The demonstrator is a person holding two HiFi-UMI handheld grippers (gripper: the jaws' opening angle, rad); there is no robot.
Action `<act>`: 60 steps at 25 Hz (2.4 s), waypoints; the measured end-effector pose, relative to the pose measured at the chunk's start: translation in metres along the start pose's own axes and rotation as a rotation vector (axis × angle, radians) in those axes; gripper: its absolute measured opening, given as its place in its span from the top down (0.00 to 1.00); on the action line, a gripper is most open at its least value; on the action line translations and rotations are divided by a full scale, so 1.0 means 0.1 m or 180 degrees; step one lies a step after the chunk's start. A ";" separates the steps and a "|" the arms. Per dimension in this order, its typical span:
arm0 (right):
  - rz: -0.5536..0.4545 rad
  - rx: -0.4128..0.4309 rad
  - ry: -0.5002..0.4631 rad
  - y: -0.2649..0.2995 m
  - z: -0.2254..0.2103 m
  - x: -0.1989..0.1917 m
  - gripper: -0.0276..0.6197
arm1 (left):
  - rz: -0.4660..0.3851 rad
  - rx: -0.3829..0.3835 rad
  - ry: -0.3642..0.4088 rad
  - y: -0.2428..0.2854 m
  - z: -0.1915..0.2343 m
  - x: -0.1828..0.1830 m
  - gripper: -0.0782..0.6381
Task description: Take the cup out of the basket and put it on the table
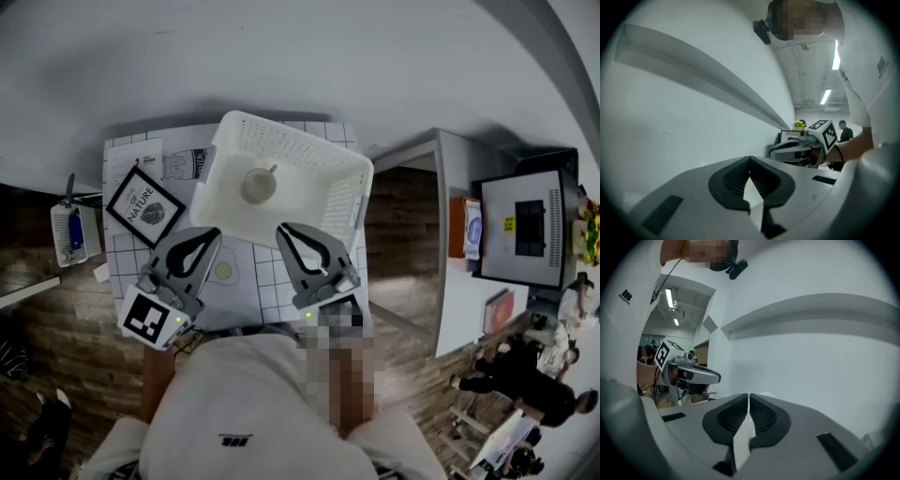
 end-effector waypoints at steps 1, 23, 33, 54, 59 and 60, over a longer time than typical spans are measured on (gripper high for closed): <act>0.0058 0.0045 -0.0057 0.01 -0.03 -0.02 0.93 | 0.0004 0.0003 -0.0003 0.01 0.01 0.00 0.88; 0.0950 0.0986 -0.0925 0.72 -0.35 -0.66 0.91 | 0.0071 0.0112 -0.0055 0.14 0.21 -0.08 0.88; 0.1353 0.1625 -0.1264 1.09 -0.27 -1.07 0.82 | 0.0086 0.0132 -0.0062 0.16 0.25 -0.09 0.88; 0.1923 0.2432 -0.2050 1.55 0.06 -1.74 0.70 | 0.0161 0.0162 0.0025 0.31 0.27 -0.08 0.88; 0.1982 0.2577 -0.2219 1.62 0.13 -1.82 0.71 | 0.0186 0.0167 0.0030 0.32 0.28 -0.09 0.88; 0.1996 0.2603 -0.2249 1.63 0.14 -1.84 0.71 | 0.0185 0.0166 0.0032 0.33 0.28 -0.09 0.88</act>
Point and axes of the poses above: the fingertips, and each gripper's own axes: y forward along the fingers, z to its left, x out of its top, the point moved 9 cm from there along -y, backward along the fingers, and after that the axes turned 12 degrees about -y, right-handed, at the moved point
